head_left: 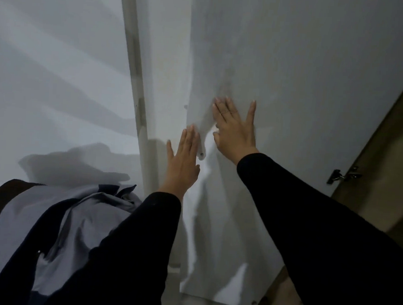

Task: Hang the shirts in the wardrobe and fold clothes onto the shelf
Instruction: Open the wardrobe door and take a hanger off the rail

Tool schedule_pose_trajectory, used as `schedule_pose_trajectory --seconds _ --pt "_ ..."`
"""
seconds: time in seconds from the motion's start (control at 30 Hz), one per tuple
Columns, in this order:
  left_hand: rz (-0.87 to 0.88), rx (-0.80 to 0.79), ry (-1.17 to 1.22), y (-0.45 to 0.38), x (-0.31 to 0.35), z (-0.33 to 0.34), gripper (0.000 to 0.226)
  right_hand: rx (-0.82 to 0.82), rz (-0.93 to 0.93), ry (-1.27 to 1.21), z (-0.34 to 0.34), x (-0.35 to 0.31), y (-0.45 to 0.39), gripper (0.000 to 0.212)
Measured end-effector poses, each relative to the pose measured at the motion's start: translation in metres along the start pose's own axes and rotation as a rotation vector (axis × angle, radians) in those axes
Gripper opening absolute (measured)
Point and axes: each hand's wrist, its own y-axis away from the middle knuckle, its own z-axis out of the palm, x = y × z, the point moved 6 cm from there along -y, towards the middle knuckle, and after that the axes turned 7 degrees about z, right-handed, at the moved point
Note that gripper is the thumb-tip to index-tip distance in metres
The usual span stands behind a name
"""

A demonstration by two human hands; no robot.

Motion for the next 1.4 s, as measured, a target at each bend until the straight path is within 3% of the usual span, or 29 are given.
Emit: schedule_pose_trajectory --seconds 0.33,0.6,0.87,1.13,1.4 --pt "0.369 0.182 0.026 -0.038 0.052 -0.068 0.081 0.024 0.346 0.140 -0.086 0.093 0.026 0.067" --pt "0.595 0.360 0.155 -0.067 0.165 -0.161 0.081 0.056 0.630 0.421 -0.179 0.193 0.088 0.066" --pt "0.787 0.486 0.355 -0.077 0.269 -0.251 0.076 0.133 0.841 0.523 -0.243 0.271 0.141 0.067" --pt "0.808 0.568 0.490 -0.116 0.353 -0.298 0.077 0.190 0.898 0.575 -0.281 0.348 0.156 0.067" --pt "0.789 0.574 0.493 -0.162 0.415 -0.328 0.074 0.333 0.978 0.440 -0.286 0.424 0.138 0.061"
